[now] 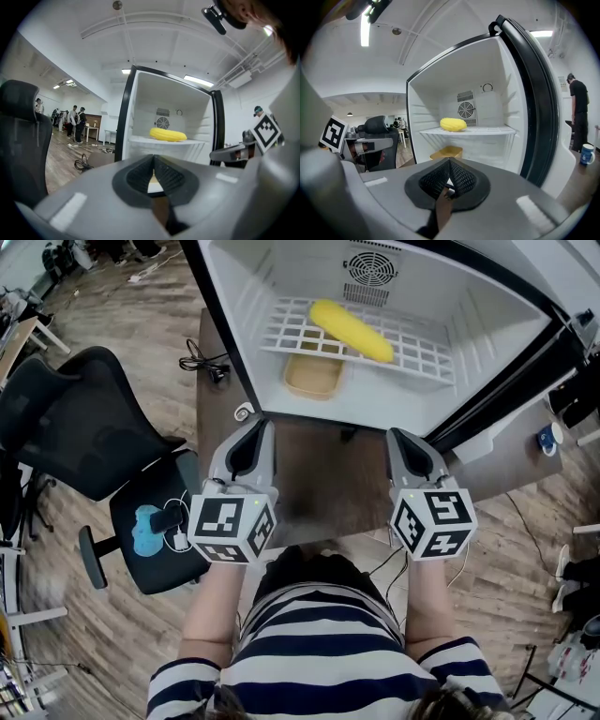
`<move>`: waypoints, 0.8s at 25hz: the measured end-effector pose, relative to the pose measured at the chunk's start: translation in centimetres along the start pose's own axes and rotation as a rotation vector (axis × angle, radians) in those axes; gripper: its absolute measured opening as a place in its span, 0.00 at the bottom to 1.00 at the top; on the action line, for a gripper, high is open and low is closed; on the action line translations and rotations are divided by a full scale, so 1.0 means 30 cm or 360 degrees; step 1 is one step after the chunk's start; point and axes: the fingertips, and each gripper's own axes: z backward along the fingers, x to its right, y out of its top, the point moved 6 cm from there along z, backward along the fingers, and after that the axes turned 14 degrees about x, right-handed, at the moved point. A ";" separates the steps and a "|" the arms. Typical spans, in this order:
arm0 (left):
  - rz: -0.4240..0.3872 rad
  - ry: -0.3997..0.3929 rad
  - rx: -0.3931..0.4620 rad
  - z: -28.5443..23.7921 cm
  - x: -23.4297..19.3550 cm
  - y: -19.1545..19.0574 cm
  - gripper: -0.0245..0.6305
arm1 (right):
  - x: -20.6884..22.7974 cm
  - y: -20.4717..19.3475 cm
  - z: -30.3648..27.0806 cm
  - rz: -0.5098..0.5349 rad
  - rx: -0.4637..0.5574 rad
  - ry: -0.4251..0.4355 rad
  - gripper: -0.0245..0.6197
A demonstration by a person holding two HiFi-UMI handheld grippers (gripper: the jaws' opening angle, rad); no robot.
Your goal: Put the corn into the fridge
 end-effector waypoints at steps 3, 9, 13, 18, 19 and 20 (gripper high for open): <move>0.0000 0.0006 -0.0001 0.004 -0.002 0.001 0.04 | -0.002 0.001 0.005 -0.0012 0.0005 -0.0001 0.03; -0.0005 0.0011 -0.0009 0.000 -0.001 0.001 0.04 | 0.005 0.007 0.010 -0.0035 0.0022 0.0003 0.03; -0.0013 0.0008 -0.0013 0.000 0.003 0.006 0.04 | 0.005 0.016 0.014 -0.0044 0.0034 0.0010 0.03; -0.0025 0.0008 -0.0008 0.001 0.004 0.021 0.04 | 0.002 0.029 0.018 -0.0103 0.0061 0.0044 0.03; -0.0027 0.0009 -0.0009 0.003 0.004 0.023 0.04 | 0.001 0.032 0.020 -0.0107 0.0065 0.0048 0.03; -0.0027 0.0011 -0.0010 0.005 0.004 0.024 0.04 | 0.000 0.033 0.022 -0.0109 0.0067 0.0052 0.03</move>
